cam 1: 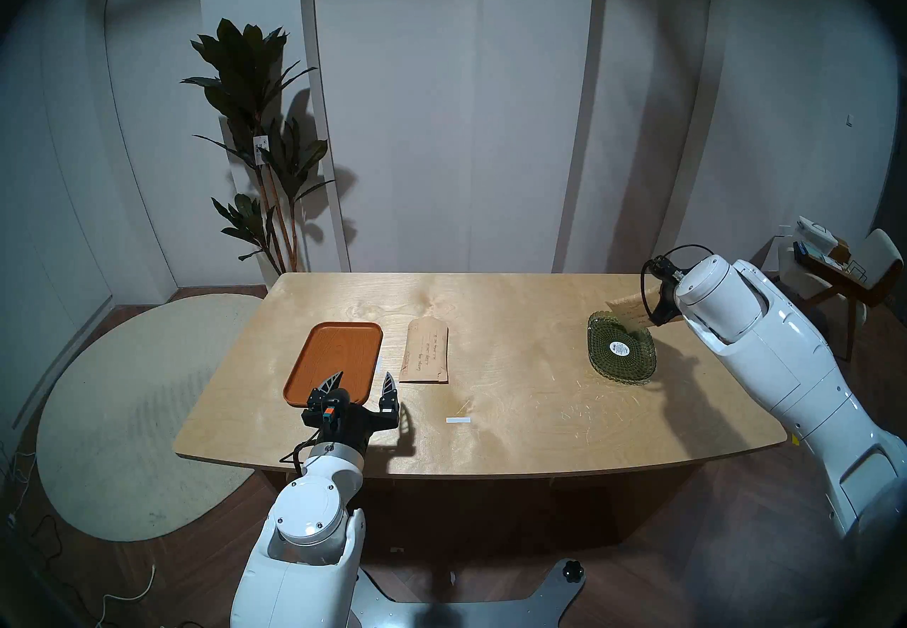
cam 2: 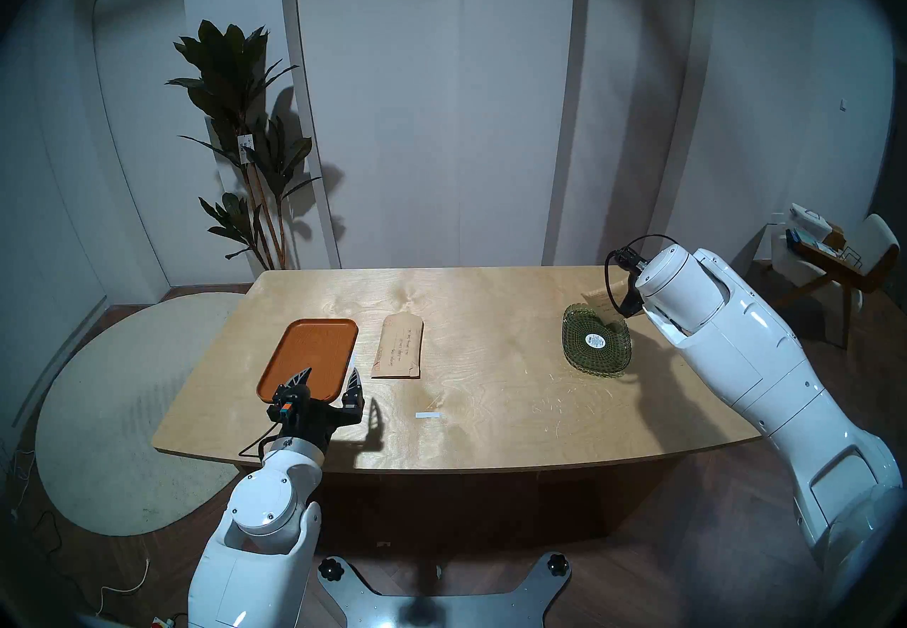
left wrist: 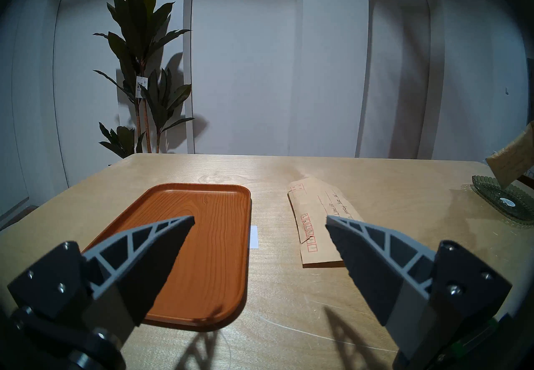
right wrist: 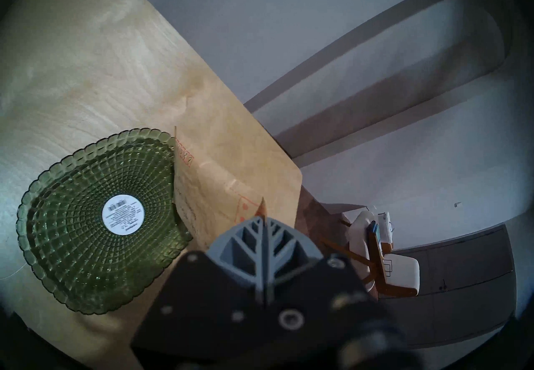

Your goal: Sort the mail into the trays, one tray per recipient

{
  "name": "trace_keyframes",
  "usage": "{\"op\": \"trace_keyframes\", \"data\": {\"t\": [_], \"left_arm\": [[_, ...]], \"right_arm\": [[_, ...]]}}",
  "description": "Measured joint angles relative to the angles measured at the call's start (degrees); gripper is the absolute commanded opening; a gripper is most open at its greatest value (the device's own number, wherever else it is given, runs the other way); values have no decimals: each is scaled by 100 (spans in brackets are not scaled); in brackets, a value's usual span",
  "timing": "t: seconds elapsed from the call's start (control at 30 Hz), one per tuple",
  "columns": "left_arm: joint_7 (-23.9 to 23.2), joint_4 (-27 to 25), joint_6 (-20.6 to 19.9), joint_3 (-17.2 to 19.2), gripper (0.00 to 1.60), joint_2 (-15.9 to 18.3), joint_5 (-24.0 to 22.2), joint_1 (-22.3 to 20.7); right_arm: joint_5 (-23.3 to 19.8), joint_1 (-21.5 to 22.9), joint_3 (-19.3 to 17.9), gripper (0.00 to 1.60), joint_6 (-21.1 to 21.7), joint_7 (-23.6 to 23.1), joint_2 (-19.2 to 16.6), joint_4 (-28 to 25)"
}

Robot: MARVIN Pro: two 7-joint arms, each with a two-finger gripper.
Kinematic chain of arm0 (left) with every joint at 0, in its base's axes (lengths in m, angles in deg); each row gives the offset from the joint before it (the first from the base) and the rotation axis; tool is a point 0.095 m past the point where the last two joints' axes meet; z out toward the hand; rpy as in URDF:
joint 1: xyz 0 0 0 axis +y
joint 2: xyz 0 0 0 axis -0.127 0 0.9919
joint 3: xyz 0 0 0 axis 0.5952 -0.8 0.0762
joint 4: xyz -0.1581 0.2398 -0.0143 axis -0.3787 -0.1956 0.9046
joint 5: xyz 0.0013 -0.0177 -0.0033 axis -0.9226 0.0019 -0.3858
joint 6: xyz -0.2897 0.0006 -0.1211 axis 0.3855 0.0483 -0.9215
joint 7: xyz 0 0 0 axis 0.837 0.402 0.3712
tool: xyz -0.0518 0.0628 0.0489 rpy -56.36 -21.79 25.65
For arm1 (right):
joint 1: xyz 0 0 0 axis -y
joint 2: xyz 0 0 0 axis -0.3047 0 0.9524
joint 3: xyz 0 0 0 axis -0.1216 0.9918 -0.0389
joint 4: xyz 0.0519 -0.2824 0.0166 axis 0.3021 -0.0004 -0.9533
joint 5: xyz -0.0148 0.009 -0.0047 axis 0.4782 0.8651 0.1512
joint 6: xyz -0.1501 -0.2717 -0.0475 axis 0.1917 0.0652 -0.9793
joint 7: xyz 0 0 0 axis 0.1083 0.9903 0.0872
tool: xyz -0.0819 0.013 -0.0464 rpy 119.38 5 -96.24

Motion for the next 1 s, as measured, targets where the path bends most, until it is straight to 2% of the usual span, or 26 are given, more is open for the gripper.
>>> {"op": "trace_keyframes", "data": {"t": [0.37,1.0], "left_arm": [[0,-2,0,0,160,0,0,0],[0,-2,0,0,160,0,0,0]], "right_arm": [[-79,-156,115,0,-166,7,124,269],[-112,-386,248,0,-264,-6,38,34]]}}
